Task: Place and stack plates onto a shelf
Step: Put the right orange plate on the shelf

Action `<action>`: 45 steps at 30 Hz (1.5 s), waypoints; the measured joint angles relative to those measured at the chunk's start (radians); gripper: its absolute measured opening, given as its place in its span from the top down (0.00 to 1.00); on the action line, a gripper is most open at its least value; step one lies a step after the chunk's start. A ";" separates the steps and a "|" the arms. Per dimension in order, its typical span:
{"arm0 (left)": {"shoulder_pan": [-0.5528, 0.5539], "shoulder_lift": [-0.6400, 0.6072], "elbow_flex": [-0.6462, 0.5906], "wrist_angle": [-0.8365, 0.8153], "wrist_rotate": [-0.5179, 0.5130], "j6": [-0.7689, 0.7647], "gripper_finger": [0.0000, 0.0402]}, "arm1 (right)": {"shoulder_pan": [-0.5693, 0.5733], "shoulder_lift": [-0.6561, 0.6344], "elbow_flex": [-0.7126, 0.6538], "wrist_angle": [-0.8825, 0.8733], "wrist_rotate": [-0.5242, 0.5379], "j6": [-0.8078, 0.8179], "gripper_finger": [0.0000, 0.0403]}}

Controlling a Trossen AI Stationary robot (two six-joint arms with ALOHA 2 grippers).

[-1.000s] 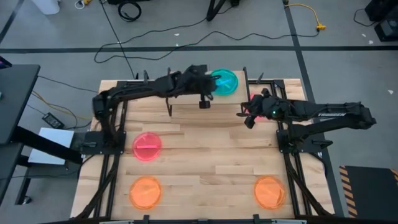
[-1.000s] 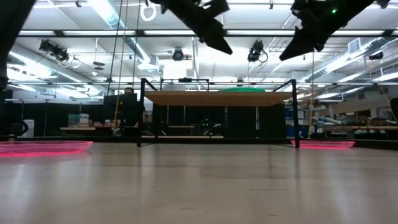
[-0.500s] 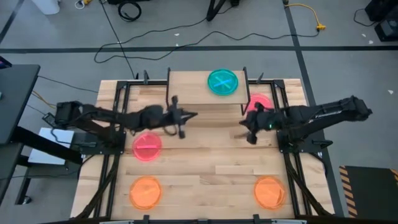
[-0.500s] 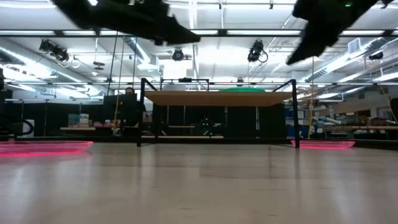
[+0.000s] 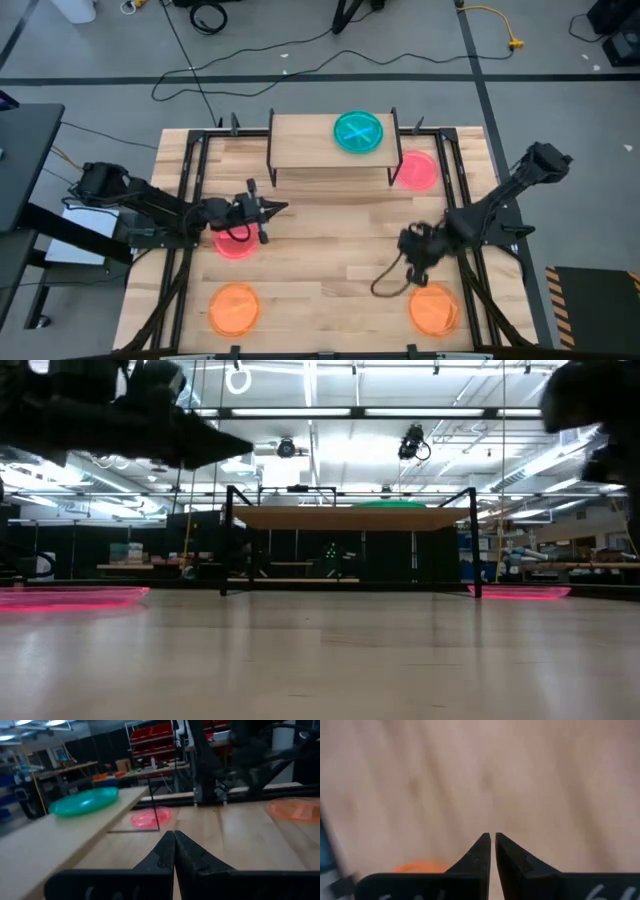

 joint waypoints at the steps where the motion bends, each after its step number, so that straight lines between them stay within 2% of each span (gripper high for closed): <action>1: 0.000 0.000 -0.017 0.019 -0.001 -0.017 0.98 | 0.033 0.028 0.010 0.014 -0.031 0.053 0.90; 5: 0.000 0.000 -0.062 0.080 -0.001 -0.044 0.98 | 0.151 0.137 0.070 0.071 -0.110 0.254 0.82; 12: 0.001 0.000 -0.065 0.083 -0.001 -0.042 0.98 | 0.320 0.379 0.310 0.074 -0.110 0.518 0.68; 19: 0.001 0.000 -0.065 0.081 -0.001 -0.042 0.98 | 0.341 0.671 0.579 -0.134 -0.192 0.566 0.65; 24: 0.001 0.000 -0.065 0.081 -0.001 -0.042 0.98 | 0.325 0.803 0.709 -0.216 -0.225 0.620 0.63; 27: 0.001 0.000 -0.065 0.081 -0.001 -0.042 0.98 | 0.314 0.853 0.744 -0.306 -0.245 0.672 0.60; 33: 0.001 0.000 -0.065 0.081 -0.001 -0.042 0.98 | 0.313 0.896 0.753 -0.304 -0.258 0.718 0.57; 39: 0.001 0.000 -0.065 0.080 -0.001 -0.042 0.98 | 0.313 0.892 0.754 -0.382 -0.256 0.763 0.61; 45: 0.001 0.001 -0.065 0.078 -0.001 -0.042 0.98 | 0.310 0.893 0.745 -0.359 -0.241 0.734 0.67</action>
